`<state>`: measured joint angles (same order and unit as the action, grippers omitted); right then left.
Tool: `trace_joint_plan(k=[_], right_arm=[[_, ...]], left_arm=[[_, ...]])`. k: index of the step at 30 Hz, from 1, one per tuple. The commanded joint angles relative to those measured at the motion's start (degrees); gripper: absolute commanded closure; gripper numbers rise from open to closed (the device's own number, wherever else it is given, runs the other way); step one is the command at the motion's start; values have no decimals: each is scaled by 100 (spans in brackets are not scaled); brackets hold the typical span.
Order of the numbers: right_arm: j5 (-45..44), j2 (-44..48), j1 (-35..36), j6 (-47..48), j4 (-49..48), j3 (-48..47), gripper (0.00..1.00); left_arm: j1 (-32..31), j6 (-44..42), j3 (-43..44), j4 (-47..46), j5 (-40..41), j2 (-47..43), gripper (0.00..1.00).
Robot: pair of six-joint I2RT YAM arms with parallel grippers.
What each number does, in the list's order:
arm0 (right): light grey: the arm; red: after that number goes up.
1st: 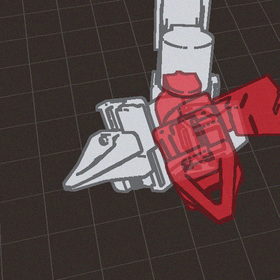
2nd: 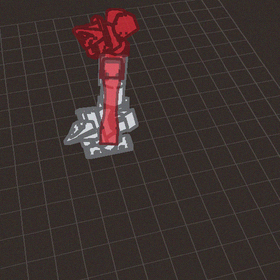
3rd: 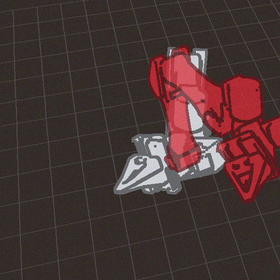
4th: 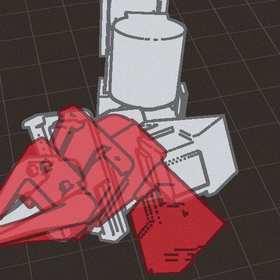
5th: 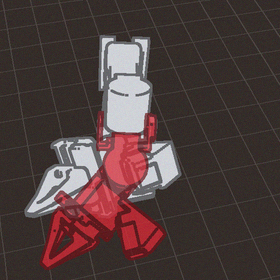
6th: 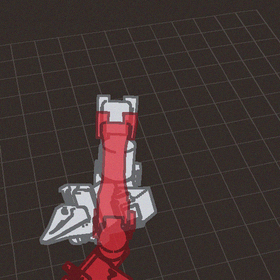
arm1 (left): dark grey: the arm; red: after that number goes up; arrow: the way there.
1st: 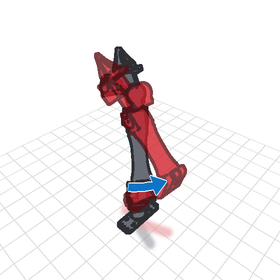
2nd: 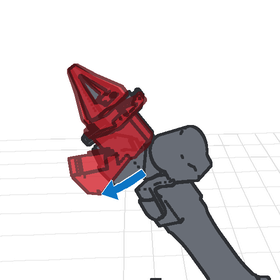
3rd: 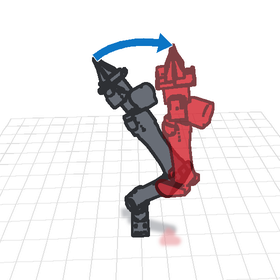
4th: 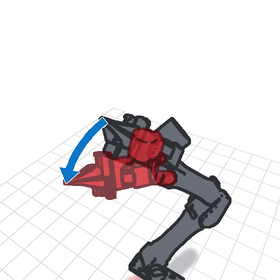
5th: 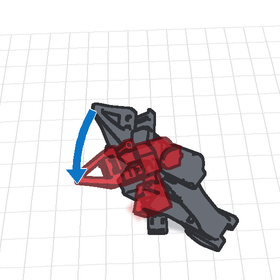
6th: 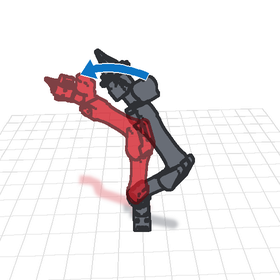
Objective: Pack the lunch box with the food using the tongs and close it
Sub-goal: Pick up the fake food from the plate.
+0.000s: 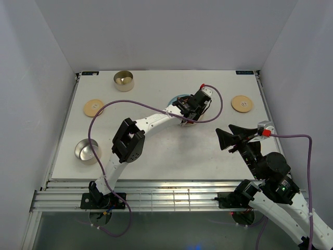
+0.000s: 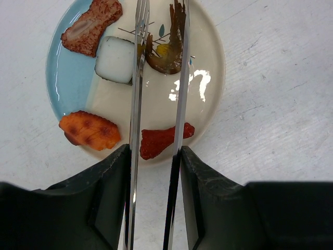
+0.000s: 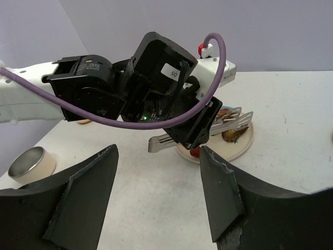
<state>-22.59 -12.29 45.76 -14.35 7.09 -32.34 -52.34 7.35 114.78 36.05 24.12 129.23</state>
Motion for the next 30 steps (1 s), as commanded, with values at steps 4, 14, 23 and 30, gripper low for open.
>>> trace_joint_plan(k=[4, 14, 23, 30], right_arm=[[-132, 96, 12, 46, -261, -9, 30], [-123, 113, 12, 46, -261, -9, 30], [-149, 122, 12, 46, -261, -9, 30], [-149, 140, 12, 46, -252, -9, 30]], left_arm=[[22, 20, 238, 51, -39, -161, 49], [22, 11, 352, 139, -48, -29, 49], [22, 55, 343, 139, -118, 23, 49], [22, 56, 361, 130, -118, 94, 49]])
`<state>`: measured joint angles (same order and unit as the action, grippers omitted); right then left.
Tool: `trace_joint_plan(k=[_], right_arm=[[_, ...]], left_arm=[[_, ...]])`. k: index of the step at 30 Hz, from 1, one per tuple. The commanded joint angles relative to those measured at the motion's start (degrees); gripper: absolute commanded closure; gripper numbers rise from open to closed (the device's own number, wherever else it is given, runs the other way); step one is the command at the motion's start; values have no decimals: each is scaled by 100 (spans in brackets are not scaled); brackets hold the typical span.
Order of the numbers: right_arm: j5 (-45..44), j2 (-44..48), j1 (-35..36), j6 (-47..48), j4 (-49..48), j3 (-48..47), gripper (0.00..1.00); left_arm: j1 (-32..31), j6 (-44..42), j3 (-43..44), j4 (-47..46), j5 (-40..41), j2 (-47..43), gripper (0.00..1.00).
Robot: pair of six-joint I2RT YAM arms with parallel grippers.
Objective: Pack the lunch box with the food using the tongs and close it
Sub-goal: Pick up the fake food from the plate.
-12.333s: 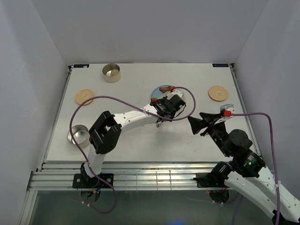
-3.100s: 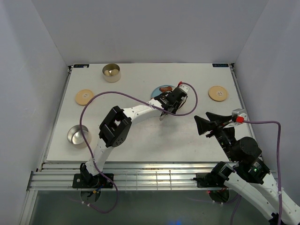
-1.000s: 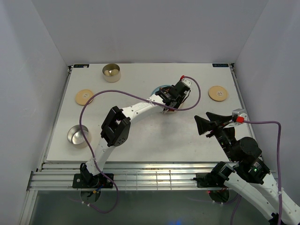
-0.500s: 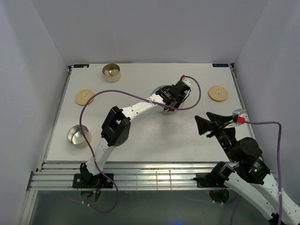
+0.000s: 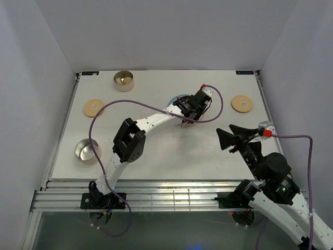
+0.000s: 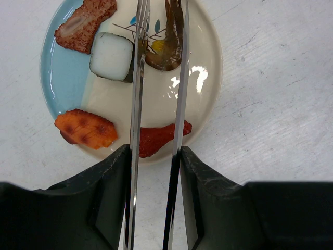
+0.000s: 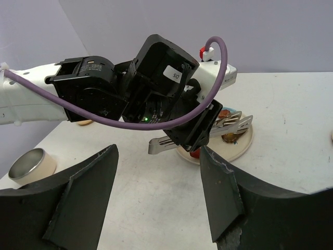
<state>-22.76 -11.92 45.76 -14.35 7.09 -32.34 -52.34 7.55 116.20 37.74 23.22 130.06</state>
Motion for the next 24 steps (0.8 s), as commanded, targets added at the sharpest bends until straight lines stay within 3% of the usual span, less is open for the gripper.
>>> trace_joint_plan(k=[1, 24], right_arm=[[-132, 102, 12, 46, -252, -9, 30], [-158, 146, 21, 46, -252, -1, 30]], left_arm=[[22, 36, 210, -30, -37, 19, 49], [22, 80, 157, -47, -37, 125, 50]])
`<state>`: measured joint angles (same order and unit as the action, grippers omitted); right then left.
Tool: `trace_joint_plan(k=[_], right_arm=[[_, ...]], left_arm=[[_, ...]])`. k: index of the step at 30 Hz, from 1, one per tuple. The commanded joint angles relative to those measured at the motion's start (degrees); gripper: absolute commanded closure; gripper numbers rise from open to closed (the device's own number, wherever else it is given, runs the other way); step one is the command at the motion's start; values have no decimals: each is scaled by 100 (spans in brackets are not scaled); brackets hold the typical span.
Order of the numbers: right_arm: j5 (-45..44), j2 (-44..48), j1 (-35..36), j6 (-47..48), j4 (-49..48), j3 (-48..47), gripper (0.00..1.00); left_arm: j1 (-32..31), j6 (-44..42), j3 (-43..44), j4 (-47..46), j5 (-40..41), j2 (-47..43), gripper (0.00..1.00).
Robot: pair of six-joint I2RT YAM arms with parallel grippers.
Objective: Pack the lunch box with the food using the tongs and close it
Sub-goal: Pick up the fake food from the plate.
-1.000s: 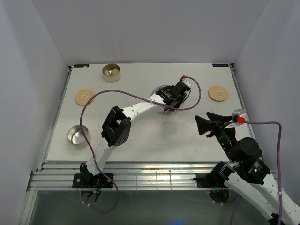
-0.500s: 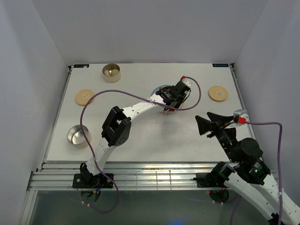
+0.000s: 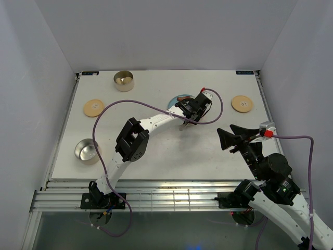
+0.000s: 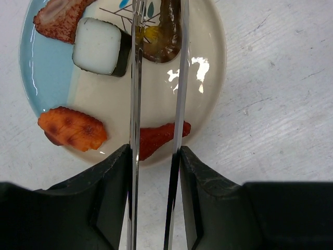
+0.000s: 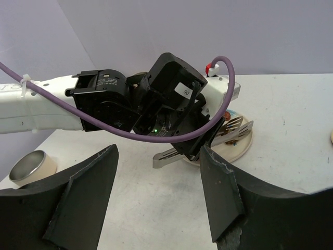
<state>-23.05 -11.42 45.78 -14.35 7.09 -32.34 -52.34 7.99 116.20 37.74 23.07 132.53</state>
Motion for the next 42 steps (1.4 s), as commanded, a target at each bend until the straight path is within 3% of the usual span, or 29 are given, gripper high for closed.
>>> trace_joint_plan(k=[1, 13, 22, 31, 42], right_arm=[[-130, 87, 10, 46, -252, -9, 30], [-130, 87, 19, 46, -252, -1, 30], [-156, 52, 10, 46, -252, -1, 30], [-156, 26, 10, 37, -270, 8, 30], [-147, -53, 19, 37, -279, 17, 30]], left_arm=[[22, 36, 166, -47, -31, -105, 50], [22, 19, 104, -29, -39, -210, 58], [22, 27, 78, -12, 13, -341, 79], [22, 62, 69, -12, 136, -640, 94], [22, 168, -10, 93, 294, -1132, 94]])
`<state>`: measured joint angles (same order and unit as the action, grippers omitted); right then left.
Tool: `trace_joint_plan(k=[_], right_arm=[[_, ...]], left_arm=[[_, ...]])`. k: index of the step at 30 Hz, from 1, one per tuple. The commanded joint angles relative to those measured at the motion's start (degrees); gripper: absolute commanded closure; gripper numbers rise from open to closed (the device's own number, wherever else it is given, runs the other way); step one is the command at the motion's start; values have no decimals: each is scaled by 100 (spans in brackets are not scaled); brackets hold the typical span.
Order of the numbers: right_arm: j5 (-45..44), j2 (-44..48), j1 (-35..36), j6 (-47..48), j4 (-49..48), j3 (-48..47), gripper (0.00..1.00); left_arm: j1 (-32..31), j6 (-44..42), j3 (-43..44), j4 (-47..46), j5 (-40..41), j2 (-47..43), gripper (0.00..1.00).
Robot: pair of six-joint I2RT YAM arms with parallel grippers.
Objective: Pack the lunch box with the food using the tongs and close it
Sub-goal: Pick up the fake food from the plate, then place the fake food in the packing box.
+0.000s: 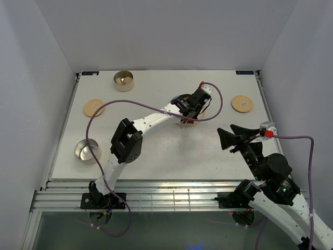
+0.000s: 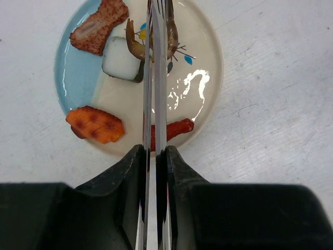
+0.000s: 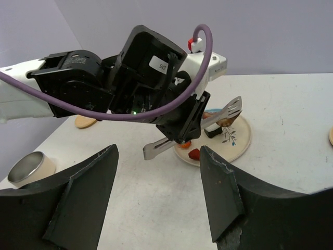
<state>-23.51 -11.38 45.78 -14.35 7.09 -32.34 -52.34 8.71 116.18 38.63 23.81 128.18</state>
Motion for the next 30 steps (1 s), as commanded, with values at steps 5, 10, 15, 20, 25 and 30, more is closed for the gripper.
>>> trace_joint_plan(k=[5, 10, 15, 20, 25, 30], right_arm=[[-101, -75, 10, 37, -296, 17, 30], [-110, -58, 19, 37, -287, 17, 30], [-93, -14, 19, 37, -279, 17, 30], [-75, -23, 10, 37, -270, 8, 30], [-84, -22, 19, 38, -270, 8, 30], [-84, -40, 19, 46, -270, 17, 30]], left_arm=[[22, 52, 45, 83, 684, -865, 95], [232, -62, 150, 188, 1318, -953, 97], [1021, 96, 63, 206, 1214, -1225, 98], [1901, 192, 54, 136, 880, -1471, 98], [2965, 236, 264, 57, 512, -1366, 97], [3755, 324, 283, -83, 125, -1182, 97]])
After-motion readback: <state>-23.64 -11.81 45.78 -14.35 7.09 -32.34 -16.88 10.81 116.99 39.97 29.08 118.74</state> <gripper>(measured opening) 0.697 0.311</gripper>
